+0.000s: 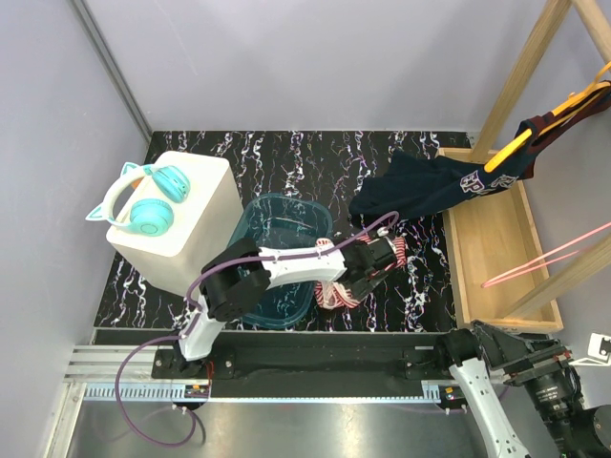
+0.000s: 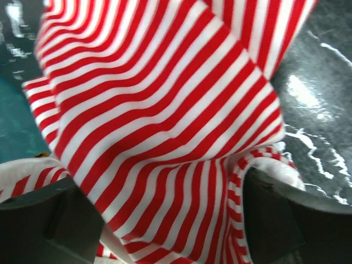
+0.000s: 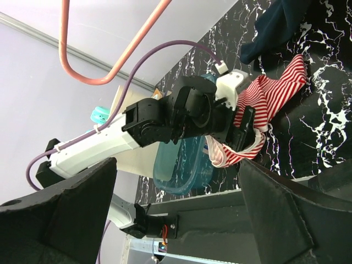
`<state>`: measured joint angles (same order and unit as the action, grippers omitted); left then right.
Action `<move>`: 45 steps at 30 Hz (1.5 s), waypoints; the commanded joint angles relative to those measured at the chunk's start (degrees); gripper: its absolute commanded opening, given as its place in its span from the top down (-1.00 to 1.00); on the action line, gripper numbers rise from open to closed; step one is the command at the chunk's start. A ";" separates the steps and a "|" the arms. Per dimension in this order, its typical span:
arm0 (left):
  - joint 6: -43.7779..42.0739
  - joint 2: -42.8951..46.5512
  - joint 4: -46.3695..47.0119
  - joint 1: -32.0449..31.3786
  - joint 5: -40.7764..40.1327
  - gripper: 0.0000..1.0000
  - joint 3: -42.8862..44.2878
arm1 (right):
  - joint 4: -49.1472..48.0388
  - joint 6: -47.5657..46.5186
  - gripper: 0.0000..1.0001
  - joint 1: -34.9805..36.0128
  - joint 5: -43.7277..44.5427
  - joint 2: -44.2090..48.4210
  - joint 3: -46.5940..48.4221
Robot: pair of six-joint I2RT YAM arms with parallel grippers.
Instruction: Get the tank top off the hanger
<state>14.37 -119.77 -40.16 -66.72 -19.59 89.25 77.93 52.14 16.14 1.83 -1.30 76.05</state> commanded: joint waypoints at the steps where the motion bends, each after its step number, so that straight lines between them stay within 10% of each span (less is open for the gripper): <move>1: -0.40 -3.10 0.43 -0.52 12.37 -0.28 0.92 | 7.33 0.15 -0.99 0.21 -0.95 0.33 0.41; 9: 0.75 4.70 2.79 -2.80 23.16 0.98 4.61 | 7.85 0.24 -1.00 0.21 -0.86 -0.81 3.40; 19: 12.94 31.33 20.56 4.03 41.04 1.00 -7.95 | 7.68 -0.11 -0.99 0.21 -0.33 -1.42 4.72; 29: 16.31 54.10 16.63 12.23 4.61 1.00 -20.25 | 7.15 0.16 -0.99 0.21 -0.60 -1.25 4.19; 42: 19.02 49.89 14.41 12.84 -9.93 1.00 -40.82 | 5.39 1.03 -1.00 0.21 -1.65 -0.90 1.91; 45: 20.78 49.89 11.43 13.37 -13.18 0.41 -40.92 | 5.48 0.86 -0.99 0.21 -1.74 -1.34 2.43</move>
<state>32.14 -71.18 -28.75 -54.06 -23.70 47.40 78.08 52.95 16.14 1.26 -1.10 77.95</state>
